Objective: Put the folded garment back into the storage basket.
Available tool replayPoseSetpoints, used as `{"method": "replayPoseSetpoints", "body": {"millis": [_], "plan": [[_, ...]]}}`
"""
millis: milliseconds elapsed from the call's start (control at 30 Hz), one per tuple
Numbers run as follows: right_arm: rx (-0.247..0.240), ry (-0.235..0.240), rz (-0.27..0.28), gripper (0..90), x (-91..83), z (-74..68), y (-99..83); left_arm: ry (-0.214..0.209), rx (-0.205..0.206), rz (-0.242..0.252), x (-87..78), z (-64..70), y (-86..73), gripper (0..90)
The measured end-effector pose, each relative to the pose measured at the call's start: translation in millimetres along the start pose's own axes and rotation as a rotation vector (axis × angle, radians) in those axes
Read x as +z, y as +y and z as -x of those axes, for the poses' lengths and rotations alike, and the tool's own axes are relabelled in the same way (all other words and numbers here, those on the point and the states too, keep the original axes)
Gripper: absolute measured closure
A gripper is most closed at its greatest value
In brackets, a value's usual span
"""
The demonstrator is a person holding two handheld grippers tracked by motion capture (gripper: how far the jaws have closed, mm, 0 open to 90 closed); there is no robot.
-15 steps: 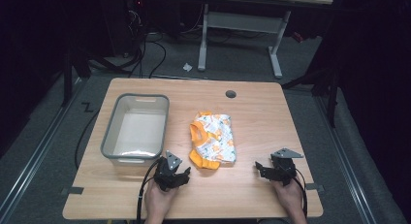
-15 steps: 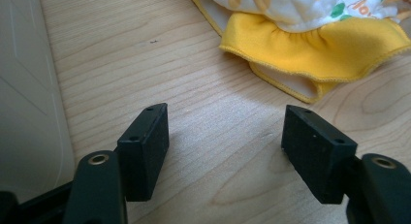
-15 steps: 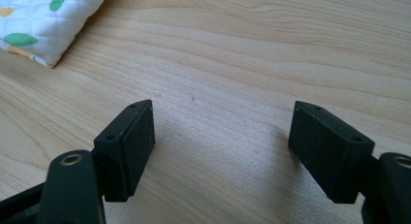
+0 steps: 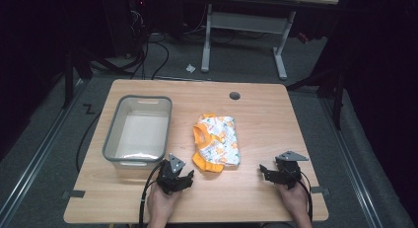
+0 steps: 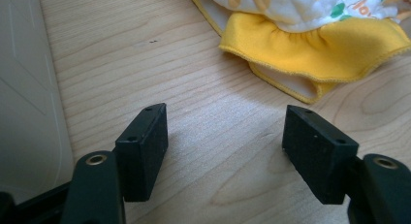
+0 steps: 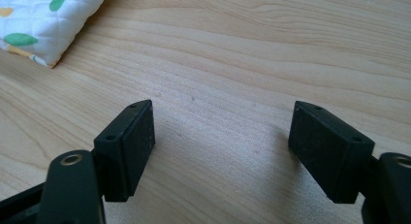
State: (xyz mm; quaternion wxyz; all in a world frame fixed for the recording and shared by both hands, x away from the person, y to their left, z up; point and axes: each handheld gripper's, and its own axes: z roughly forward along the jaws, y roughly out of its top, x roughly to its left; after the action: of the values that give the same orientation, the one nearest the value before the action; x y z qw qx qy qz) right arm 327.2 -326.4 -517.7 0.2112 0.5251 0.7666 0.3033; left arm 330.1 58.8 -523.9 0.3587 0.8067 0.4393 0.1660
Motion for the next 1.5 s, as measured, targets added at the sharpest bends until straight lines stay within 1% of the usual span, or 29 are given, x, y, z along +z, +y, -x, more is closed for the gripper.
{"method": "replayPoseSetpoints", "body": {"millis": [233,500,633,700,1033,1200,1267,1333,1500], "plan": [[0.0,0.0,0.0,25.2,0.0,0.0,0.0,0.001,0.0,-0.001,0.3,0.6,0.2,31.6],[0.0,0.0,0.0,25.2,0.0,0.0,0.0,0.014,-0.013,-0.012,2.8,5.4,2.1,24.9],[0.0,-0.001,0.0,25.2,0.0,0.0,0.1,0.013,-0.012,-0.01,4.0,6.7,3.1,24.6],[0.0,0.0,0.0,25.2,0.0,0.0,0.1,0.008,-0.01,-0.013,4.3,6.2,3.7,24.5],[-0.001,0.0,-0.001,25.2,0.0,0.0,0.1,-0.017,-0.032,-0.011,2.4,3.8,3.6,24.5],[-0.002,-0.001,0.0,25.2,0.0,0.2,0.0,-0.027,-0.032,-0.007,0.7,4.0,4.0,25.0],[-0.002,-0.001,0.0,25.2,0.0,0.2,0.0,-0.033,-0.041,-0.003,-0.7,4.0,5.4,24.7],[-0.003,-0.001,0.0,25.2,0.0,0.2,0.0,-0.052,-0.06,0.001,-2.0,3.5,6.9,23.9],[-0.002,-0.001,0.0,25.2,0.0,0.2,0.0,-0.057,-0.058,0.003,-3.8,5.1,9.6,23.9]]}}
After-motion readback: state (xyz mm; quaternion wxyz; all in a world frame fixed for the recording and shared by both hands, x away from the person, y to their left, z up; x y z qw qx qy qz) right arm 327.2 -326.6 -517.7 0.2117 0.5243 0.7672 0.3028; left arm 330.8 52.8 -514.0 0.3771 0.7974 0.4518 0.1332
